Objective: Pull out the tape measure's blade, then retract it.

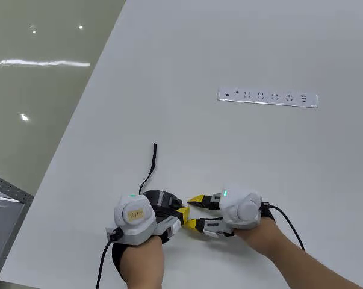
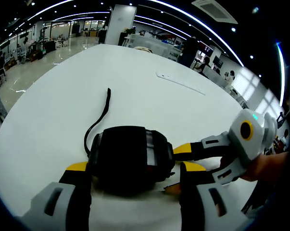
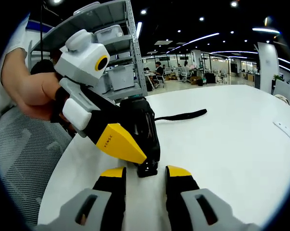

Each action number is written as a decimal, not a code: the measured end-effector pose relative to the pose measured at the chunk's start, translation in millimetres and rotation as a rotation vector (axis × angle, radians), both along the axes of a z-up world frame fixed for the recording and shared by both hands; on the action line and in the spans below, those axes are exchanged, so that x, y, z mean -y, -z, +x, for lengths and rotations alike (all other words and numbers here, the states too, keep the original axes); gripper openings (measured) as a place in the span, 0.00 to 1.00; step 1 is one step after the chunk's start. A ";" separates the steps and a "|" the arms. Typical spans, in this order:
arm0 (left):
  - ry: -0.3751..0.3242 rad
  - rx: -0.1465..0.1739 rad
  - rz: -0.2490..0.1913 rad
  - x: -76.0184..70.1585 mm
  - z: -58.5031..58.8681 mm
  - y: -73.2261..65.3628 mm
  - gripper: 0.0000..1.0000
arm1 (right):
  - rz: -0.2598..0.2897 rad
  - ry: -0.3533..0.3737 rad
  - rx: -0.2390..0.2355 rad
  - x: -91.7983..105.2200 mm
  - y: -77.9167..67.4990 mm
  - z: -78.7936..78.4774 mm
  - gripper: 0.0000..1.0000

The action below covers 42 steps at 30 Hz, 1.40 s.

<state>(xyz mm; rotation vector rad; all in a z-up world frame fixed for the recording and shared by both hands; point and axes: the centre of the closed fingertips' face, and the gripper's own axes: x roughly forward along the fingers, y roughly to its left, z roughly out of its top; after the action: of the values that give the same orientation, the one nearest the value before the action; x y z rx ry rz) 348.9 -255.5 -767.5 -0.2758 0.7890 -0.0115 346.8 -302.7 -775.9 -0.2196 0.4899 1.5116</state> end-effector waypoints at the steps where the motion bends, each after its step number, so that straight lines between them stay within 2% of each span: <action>1: 0.006 0.004 0.000 0.7 -0.1 0.0 0.75 | 0.005 0.007 -0.002 0.7 -0.1 -0.2 0.32; 4: 0.015 0.014 -0.009 1.0 -0.4 -0.4 0.76 | 0.010 0.024 -0.009 2.6 -1.8 -1.2 0.32; 7: 0.043 0.015 0.002 1.2 -1.6 -0.3 0.75 | 0.016 0.038 -0.011 5.2 -4.3 -2.0 0.32; 10: 0.052 0.034 -0.016 0.1 -2.7 -1.3 0.73 | 0.031 0.062 -0.016 8.2 -8.6 -0.5 0.32; 11: 0.058 0.046 -0.039 0.7 -2.3 -2.4 0.73 | 0.034 0.069 -0.015 9.6 -10.4 -0.8 0.33; 15: 0.140 0.056 -0.029 2.4 -7.0 -2.4 0.71 | 0.042 0.092 -0.012 15.4 -15.0 -1.9 0.33; 18: 0.174 0.070 -0.052 1.8 -9.0 -4.6 0.70 | 0.051 0.117 -0.013 21.6 -19.0 -2.3 0.33; 21: 0.200 0.077 -0.055 0.9 -11.6 -5.8 0.69 | 0.056 0.140 -0.021 27.7 -19.3 -3.1 0.32; 23: 0.202 0.086 -0.085 1.9 -12.0 -6.7 0.69 | 0.053 0.145 -0.025 30.8 -18.8 -6.5 0.32; 25: 0.218 0.076 -0.079 1.7 -13.8 -4.0 0.68 | 0.048 0.159 -0.027 33.7 -18.1 -7.0 0.33; 28: 0.221 0.091 -0.089 2.6 -12.7 -6.0 0.69 | 0.057 0.188 -0.043 36.1 -19.2 -6.4 0.33; 32: 0.227 0.093 -0.095 3.7 -12.8 -8.0 0.70 | 0.051 0.190 -0.042 37.0 -19.2 -8.3 0.34; 38: 0.245 0.095 -0.084 2.0 -15.7 -9.1 0.68 | 0.051 0.206 -0.039 44.4 -21.8 -8.2 0.33; 42: 0.250 0.098 -0.080 -1.8 -16.9 -8.8 0.67 | 0.067 0.238 -0.046 51.4 -28.6 -9.1 0.33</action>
<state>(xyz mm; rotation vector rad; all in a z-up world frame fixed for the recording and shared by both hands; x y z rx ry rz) 332.0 -253.6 -758.7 -0.2486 0.7226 -0.2905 337.7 -354.1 -747.3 -0.0715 0.4835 1.2996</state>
